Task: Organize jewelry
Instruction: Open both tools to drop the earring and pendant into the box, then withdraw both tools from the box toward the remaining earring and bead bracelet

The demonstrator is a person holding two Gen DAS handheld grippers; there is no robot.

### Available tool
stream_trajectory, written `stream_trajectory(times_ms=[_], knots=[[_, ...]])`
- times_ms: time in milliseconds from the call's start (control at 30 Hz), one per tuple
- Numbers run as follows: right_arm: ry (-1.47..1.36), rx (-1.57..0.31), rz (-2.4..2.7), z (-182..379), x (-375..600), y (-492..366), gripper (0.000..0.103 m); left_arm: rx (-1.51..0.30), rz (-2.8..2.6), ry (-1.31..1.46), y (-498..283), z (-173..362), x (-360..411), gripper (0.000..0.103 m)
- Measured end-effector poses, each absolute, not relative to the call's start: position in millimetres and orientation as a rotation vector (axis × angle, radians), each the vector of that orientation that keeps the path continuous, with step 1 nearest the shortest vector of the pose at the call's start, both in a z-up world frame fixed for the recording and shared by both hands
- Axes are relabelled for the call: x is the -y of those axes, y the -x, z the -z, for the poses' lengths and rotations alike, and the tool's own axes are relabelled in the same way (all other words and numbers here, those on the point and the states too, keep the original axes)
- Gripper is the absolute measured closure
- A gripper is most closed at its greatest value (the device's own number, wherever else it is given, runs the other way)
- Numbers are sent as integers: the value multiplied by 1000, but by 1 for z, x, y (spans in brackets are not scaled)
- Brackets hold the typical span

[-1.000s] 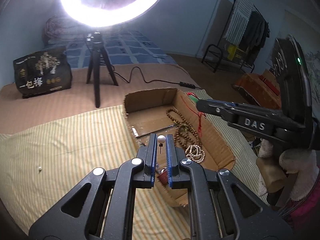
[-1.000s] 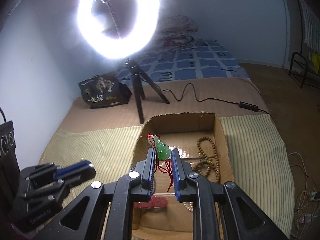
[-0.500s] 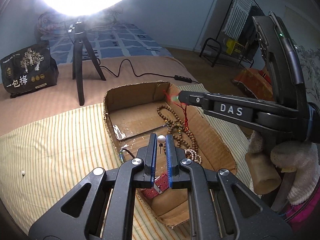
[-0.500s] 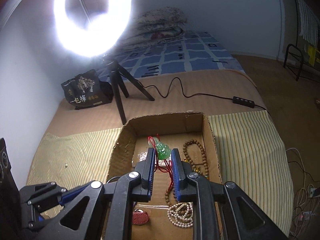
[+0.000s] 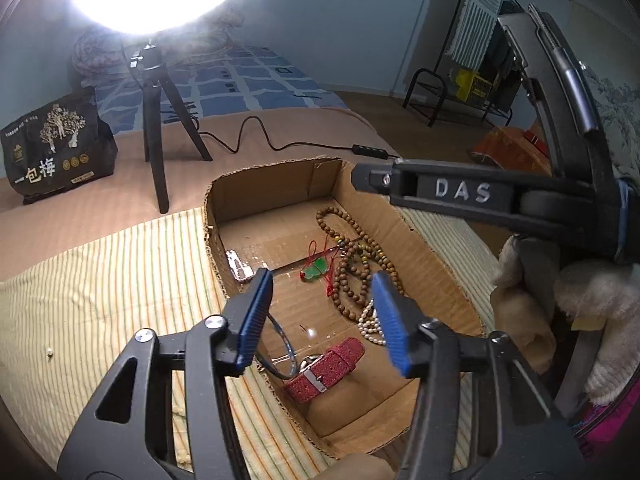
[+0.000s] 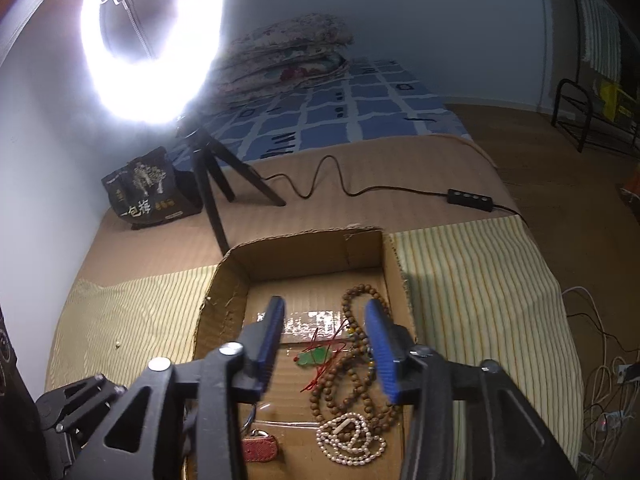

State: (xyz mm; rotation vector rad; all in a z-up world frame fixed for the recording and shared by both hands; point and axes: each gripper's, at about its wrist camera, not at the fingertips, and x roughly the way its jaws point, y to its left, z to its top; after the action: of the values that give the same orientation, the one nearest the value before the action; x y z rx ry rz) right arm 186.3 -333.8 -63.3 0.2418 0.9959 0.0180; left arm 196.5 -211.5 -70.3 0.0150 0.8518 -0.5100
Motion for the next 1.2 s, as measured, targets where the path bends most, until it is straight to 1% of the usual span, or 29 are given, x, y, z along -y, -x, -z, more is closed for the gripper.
stream_trajectory(times_ms=[67,133,167,200,267,400,1200], knots=[[-247,-982,3,61,336,-186,28,-852,509,-24,-196,70,212,48],[-250,-973,17,58,337,-185,25,-853,501,-29,-195,71,211,42],[-250,-971,22,57,338,-185,21,-852,497,-30,-195,70,210,38],[-250,-968,24,56,339,-184,16,-850,493,-30,-194,70,210,37],[-243,-960,35,54,339,-183,14,-850,489,-30,-193,69,208,36],[-231,-962,42,52,339,-181,11,-844,482,-27,-192,66,205,36],[-120,-913,44,16,310,-156,11,-783,484,-70,-161,42,184,35]])
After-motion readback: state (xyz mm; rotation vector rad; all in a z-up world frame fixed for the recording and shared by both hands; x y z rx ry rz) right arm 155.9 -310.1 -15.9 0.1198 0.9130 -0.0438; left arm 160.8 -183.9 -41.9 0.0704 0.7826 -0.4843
